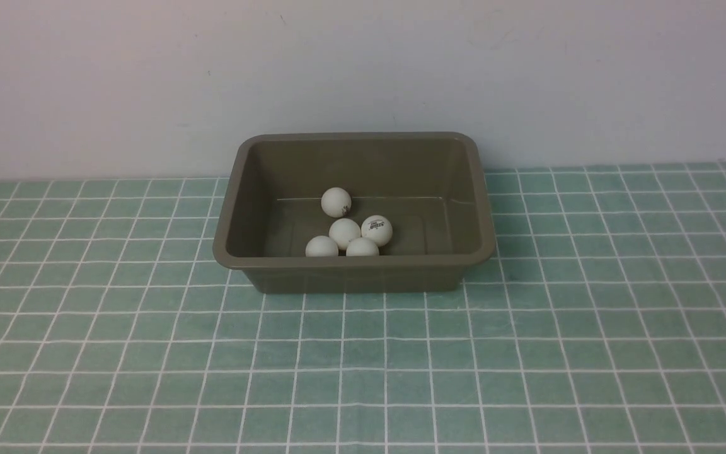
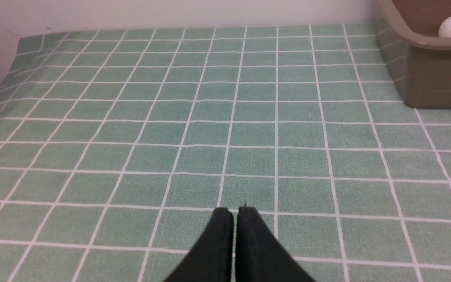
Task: Put the table tennis balls in the box on the green coffee tablecloth.
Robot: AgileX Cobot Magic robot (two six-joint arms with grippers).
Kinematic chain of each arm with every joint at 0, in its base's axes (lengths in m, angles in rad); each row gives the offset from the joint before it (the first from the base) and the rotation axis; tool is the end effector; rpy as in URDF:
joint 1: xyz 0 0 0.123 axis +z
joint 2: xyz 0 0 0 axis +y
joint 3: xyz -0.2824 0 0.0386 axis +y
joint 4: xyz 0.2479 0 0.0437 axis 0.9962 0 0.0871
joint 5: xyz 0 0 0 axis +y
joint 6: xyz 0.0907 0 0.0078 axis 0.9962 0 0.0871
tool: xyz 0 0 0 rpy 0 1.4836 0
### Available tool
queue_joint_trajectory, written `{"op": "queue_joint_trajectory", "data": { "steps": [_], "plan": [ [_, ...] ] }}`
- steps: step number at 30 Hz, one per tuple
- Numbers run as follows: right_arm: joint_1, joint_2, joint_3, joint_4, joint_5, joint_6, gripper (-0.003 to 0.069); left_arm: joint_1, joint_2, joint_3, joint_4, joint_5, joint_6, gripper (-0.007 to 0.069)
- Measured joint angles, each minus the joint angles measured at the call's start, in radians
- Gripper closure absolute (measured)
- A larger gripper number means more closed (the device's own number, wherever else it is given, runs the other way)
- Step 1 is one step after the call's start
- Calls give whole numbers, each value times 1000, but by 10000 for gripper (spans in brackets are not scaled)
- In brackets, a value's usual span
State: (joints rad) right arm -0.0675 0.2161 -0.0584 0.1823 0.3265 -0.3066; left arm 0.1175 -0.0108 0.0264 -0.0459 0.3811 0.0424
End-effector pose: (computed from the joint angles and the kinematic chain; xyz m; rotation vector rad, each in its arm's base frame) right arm 0.0683 0.0007 0.1906 -0.1031 1.9601 -0.0750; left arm 0.0522 0.0046 0.1706 -0.0989 1.8778 0.0645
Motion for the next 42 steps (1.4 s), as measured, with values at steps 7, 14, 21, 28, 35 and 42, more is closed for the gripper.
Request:
{"op": "queue_joint_trajectory", "data": {
  "steps": [7, 14, 21, 28, 35, 42],
  "plan": [
    [0, -203, 86, 0, -1, 0, 669, 0, 0, 0, 0, 0, 0, 629],
    [0, -226, 84, -14, 45, 0, 669, 0, 0, 0, 0, 1, 0, 629],
    [10, -227, 84, -17, 48, 0, 669, 0, 0, 0, 0, 1, 0, 629],
    [11, -227, 83, -18, 53, 0, 669, 0, 0, 0, 0, 1, 0, 629],
    [11, -227, 83, -19, 53, 0, 669, 0, 0, 0, 0, 1, 0, 629],
    [11, -227, 83, -19, 53, 0, 669, 0, 0, 0, 0, 1, 0, 629]
  ]
}}
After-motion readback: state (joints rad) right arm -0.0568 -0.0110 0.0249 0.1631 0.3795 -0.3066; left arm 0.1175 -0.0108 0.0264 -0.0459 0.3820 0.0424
